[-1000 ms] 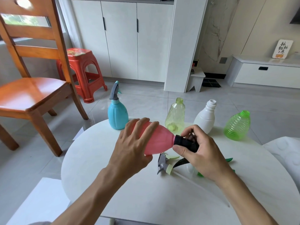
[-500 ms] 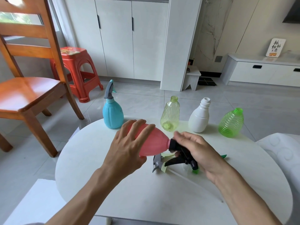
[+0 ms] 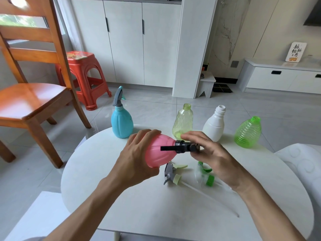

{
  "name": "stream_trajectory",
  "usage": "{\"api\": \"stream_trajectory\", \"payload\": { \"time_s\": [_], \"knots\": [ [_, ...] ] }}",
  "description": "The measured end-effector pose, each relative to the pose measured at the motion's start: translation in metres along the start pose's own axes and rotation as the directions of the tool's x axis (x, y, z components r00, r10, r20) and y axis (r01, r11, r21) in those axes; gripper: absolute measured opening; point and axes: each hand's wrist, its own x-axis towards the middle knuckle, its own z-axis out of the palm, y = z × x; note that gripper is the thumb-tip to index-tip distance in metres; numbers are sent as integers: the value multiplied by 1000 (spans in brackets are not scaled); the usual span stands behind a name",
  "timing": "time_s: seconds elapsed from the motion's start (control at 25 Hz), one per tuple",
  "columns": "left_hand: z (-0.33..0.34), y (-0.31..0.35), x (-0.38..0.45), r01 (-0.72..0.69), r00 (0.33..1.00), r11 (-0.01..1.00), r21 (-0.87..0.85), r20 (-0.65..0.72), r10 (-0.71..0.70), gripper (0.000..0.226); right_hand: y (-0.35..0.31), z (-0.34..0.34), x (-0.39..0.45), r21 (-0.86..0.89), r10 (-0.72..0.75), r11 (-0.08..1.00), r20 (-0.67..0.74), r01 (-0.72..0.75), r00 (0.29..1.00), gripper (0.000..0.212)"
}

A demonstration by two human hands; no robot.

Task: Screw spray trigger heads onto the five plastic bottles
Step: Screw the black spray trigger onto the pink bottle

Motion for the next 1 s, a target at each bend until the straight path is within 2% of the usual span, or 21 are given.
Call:
{"api": "stream_trajectory", "payload": {
  "time_s": [0.08,0.12,0.24,0.32,0.36,0.4,0.44,0.48,0.52,0.56,0.6,0.64,0.72,0.8,0.84,0.88,0.92,0.96,1.0],
  "knots": [
    [-3,-2,0,-11,1000,1000,21,-18,11,95,-2,6,-2,-75,15,997,-36,-18,999,26],
    [-4,-2,0,-13,1000,999,36,-27,14,95,-1,9,-2,-89,29,995,-70,-35,997,29],
    [-4,2,0,-10,999,991,134,-47,16,95,-3,22,-1,-72,170,981,-130,-181,977,55],
    [-3,4,-1,-8,998,980,198,-52,19,95,-6,29,-1,-141,314,936,-85,-323,946,78],
    [-3,4,-1,-1,999,977,212,-46,12,96,-8,30,-3,-220,346,905,-116,-363,931,89],
    [-3,3,-1,9,999,976,218,-38,-1,97,-10,28,-4,-326,321,865,-224,-381,920,95],
    [-4,2,0,21,999,976,218,-32,-15,97,-13,22,-5,-441,200,823,-366,-359,909,93],
    [-4,1,1,33,999,976,216,-31,-27,97,-16,13,-6,-559,-3,779,-457,-285,890,81],
    [-4,0,1,42,999,976,214,-32,-36,96,-19,4,-8,-659,-201,734,-442,-165,874,58],
    [-4,-1,1,47,999,976,210,-32,-42,96,-21,-2,-9,-719,-292,693,-344,-50,892,34],
    [-3,-1,1,46,999,978,206,-30,-41,96,-21,-6,-9,-742,-290,669,-227,28,930,28],
    [-2,-1,1,36,999,978,206,-25,-32,95,-16,-7,-8,-713,-233,699,-151,58,961,36],
    [0,-1,2,-8,1000,975,222,-10,11,95,-6,1,-6,-575,-92,818,-157,-16,983,33],
    [1,0,1,-37,999,973,226,-6,39,95,-1,7,-2,-255,75,956,-269,-146,960,21],
    [2,0,1,-38,999,974,222,-4,40,95,-2,6,-1,-85,193,970,-295,-227,936,18],
    [3,0,1,-36,999,975,219,-3,37,95,-2,2,-1,-12,246,965,-288,-261,925,19],
    [3,0,1,-30,999,976,214,-3,32,95,-2,-2,-2,-39,220,971,-258,-238,941,24],
    [3,-1,1,-21,1000,979,202,-3,22,96,-4,-7,-5,-185,125,969,-203,-163,971,42],
    [3,-3,1,-5,1000,985,175,-1,5,96,-6,-10,-7,-395,-1,917,-139,-55,990,61]
  ]
}}
